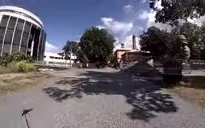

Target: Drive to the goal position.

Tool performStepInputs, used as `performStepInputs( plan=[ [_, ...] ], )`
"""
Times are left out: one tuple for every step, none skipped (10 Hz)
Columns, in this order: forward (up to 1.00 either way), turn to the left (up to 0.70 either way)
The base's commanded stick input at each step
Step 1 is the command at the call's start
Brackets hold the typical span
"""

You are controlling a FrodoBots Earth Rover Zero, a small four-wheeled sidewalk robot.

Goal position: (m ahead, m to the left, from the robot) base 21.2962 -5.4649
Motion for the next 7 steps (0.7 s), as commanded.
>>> performStepInputs(
  plan=[
    [0.85,0.0],
    [0.85,0.0],
    [0.85,0.0],
    [0.85,0.0],
    [0.85,0.0],
    [0.85,0.0],
    [0.85,0.0]
  ],
)
